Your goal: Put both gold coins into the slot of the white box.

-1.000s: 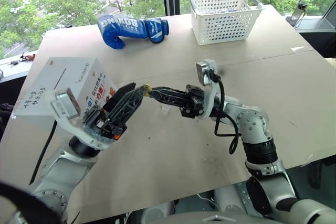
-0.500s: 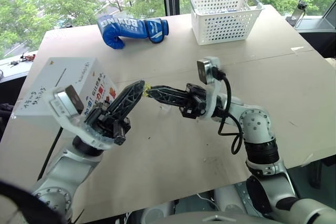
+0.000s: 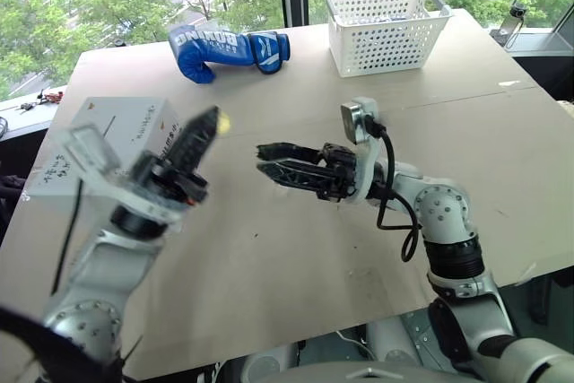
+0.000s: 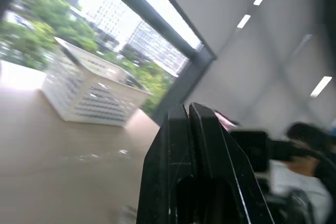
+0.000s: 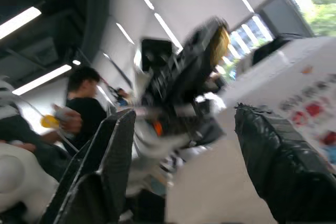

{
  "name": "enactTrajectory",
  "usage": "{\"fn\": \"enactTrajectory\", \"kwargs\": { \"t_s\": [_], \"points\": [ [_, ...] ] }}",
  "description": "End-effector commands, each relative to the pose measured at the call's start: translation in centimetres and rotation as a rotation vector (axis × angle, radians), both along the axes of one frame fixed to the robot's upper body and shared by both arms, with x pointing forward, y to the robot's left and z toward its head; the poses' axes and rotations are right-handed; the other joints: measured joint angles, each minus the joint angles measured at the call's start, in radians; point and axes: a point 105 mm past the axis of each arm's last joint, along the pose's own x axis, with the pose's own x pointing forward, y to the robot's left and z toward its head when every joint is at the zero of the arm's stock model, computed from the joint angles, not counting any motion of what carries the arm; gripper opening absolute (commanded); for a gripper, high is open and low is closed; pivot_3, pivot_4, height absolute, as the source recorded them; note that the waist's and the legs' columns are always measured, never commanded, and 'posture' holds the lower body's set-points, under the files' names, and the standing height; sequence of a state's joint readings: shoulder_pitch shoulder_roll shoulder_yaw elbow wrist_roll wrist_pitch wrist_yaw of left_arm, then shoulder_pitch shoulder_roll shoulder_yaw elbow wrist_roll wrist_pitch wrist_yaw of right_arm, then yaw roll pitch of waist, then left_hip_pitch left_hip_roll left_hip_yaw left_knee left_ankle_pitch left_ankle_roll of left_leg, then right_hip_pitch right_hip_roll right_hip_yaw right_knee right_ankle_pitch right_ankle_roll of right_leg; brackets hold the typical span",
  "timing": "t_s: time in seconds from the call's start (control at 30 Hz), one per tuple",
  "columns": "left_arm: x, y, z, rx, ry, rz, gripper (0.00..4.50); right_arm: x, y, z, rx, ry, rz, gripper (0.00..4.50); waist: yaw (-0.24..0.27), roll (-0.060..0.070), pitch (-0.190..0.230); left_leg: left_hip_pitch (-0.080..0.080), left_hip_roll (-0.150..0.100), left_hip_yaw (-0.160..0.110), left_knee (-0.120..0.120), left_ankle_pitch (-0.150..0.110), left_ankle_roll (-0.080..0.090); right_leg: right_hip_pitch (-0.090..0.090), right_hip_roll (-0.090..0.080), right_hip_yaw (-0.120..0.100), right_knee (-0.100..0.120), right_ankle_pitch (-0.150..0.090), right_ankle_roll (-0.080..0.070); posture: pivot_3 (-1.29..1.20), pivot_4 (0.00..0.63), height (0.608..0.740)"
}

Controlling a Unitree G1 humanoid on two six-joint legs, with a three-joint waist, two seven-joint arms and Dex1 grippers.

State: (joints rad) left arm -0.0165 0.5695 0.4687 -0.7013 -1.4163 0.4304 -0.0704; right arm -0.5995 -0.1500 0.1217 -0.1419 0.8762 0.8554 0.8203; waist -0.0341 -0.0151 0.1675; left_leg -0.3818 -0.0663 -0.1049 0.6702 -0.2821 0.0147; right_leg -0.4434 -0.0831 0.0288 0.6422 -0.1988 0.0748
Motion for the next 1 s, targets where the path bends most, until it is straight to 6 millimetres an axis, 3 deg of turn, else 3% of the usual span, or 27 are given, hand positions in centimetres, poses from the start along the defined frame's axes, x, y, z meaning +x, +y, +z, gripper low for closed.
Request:
{"fn": "enactTrajectory", "kwargs": {
  "t_s": [0.03,0.1,0.23,0.43,0.57,0.73,1.0],
  "points": [
    [0.0,1.7,2.8,0.088,-0.051,0.155,0.00,1.3,-0.4,1.5,-0.026,-0.224,-0.074,2.97,-0.002,0.000,0.000,0.000,0.000,0.000,0.000,0.000,0.000,0.000,0.000,0.000,0.000,0.000,0.000,0.00,0.150,0.721],
    [0.4,3.0,4.1,0.206,-0.040,0.273,0.00,2.3,-0.6,2.8,-0.027,-0.347,-0.129,2.97,-0.009,0.000,0.001,0.000,0.000,0.000,0.000,0.000,0.000,-0.001,0.000,0.001,0.000,0.000,0.000,0.00,0.150,0.721],
    [0.4,6.3,5.8,0.432,0.036,0.531,0.00,2.1,-0.4,5.2,-0.013,-0.570,-0.126,2.97,-0.011,0.000,0.002,0.000,0.001,0.001,-0.002,0.001,-0.001,-0.003,0.003,0.002,0.001,0.000,0.000,0.00,0.150,0.721],
    [-0.7,10.1,5.7,0.620,0.232,0.756,0.00,1.4,0.1,6.7,0.006,-0.711,-0.081,2.97,-0.007,0.000,0.002,-0.001,0.002,0.001,-0.004,0.000,-0.001,-0.004,0.002,0.001,-0.001,0.000,0.000,0.00,0.150,0.721],
    [-1.1,10.6,5.5,0.655,0.292,0.785,0.00,1.4,0.3,6.8,-0.004,-0.741,-0.061,2.97,-0.006,-0.001,0.003,-0.001,0.002,0.000,-0.003,0.000,-0.002,-0.003,0.002,0.000,-0.001,0.000,0.000,0.00,0.150,0.721],
    [-1.7,12.6,2.5,0.667,0.424,0.819,0.00,1.6,0.4,6.3,-0.010,-0.738,-0.056,2.97,-0.009,0.000,0.004,-0.001,0.002,0.000,-0.003,0.000,-0.002,-0.004,0.002,0.000,0.000,0.000,0.000,0.00,0.150,0.721],
    [-1.6,12.8,-1.3,0.637,0.475,0.730,0.00,1.6,0.3,6.0,-0.014,-0.722,-0.060,2.97,-0.006,0.000,0.004,-0.001,0.002,0.000,-0.003,0.000,-0.002,-0.004,0.001,0.000,0.000,0.000,0.000,0.00,0.150,0.721]
  ]
}}
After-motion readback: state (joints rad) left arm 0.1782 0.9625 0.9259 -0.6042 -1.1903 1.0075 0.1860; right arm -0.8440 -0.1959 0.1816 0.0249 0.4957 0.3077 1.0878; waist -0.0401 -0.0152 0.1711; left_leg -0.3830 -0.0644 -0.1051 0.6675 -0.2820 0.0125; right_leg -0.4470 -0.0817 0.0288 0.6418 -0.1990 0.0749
